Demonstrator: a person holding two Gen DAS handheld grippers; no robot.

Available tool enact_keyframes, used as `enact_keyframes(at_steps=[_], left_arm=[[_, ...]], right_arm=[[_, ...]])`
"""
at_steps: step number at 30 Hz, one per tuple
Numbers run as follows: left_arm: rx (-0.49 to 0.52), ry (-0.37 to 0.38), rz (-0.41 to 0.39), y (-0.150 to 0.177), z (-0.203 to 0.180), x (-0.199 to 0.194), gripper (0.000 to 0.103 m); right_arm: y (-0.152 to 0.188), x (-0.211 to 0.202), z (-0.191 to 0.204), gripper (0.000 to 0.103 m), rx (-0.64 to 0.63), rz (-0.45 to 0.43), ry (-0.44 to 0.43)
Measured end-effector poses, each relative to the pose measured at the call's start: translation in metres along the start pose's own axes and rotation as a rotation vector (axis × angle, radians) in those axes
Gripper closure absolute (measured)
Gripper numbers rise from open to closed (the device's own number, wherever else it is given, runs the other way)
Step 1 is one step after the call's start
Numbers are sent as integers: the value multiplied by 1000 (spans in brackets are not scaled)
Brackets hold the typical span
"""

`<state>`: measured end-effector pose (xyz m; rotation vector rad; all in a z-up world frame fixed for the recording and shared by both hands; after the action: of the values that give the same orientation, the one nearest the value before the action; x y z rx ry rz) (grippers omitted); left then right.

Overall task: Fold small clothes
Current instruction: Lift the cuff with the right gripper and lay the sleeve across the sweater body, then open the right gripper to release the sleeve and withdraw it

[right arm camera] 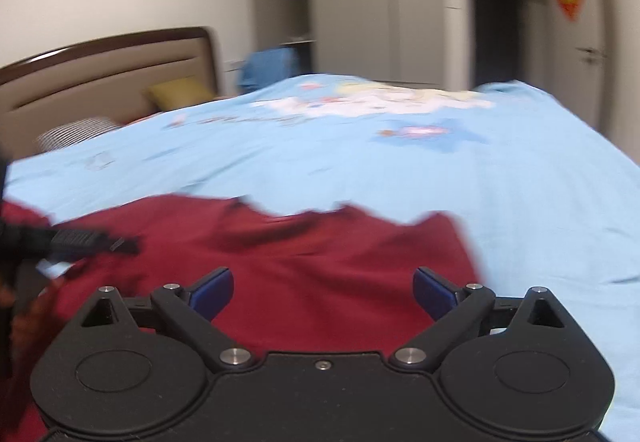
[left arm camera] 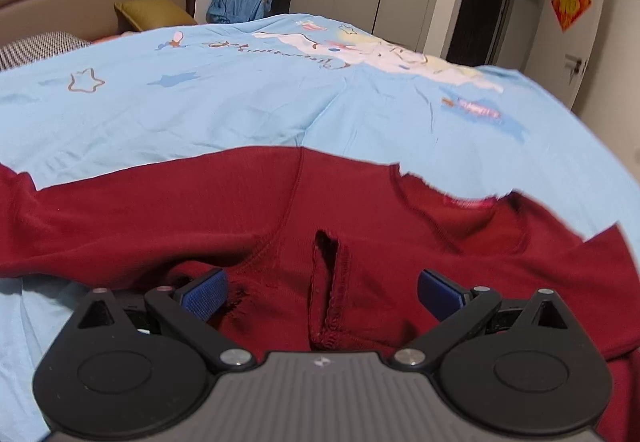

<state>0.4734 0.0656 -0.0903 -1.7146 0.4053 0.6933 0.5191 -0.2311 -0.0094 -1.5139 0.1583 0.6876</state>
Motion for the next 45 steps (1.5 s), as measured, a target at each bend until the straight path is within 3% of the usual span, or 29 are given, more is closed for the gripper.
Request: enact_keyframes(at_steps=[8, 13, 15, 17, 20, 24, 28, 36, 39, 41, 45], left_arm=[[125, -98, -17, 22, -14, 14, 0], [130, -101, -16, 19, -20, 16, 0], [125, -99, -15, 17, -20, 17, 0], [128, -98, -15, 15, -21, 18, 0], [125, -89, -15, 13, -21, 16, 0], [123, -87, -8, 11, -27, 20, 0], [141, -115, 11, 14, -29, 30, 0], [141, -112, 4, 15, -30, 31, 0], [141, -113, 2, 16, -29, 31, 0], [138, -112, -1, 16, -29, 32, 0], [129, -105, -7, 17, -27, 32, 0]], right_arm=[[-12, 33, -90, 9, 240, -1, 51], [-7, 69, -92, 23, 289, 35, 2], [-5, 78, -82, 36, 251, 46, 7], [-3, 81, -79, 73, 223, 51, 20], [-4, 78, -87, 88, 249, 36, 33], [-3, 71, -108, 90, 281, 16, 77], [15, 85, -121, 88, 318, 76, 86], [24, 86, -134, 83, 341, 79, 108], [18, 72, -130, 73, 281, 63, 131], [17, 53, -125, 55, 222, 46, 153], [26, 8, -110, 45, 89, 12, 178]])
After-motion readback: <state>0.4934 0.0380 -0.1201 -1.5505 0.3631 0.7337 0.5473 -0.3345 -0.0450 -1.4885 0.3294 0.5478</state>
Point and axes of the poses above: each gripper's, at about its wrist camera, not at the fingertips, and x roughly the way its jaws point, z to its left, y to its underside, the point moved 9 cm from there along x, roughly the way its jaws point, and after that the axes turned 1 degree about y, right-handed, at the moved point
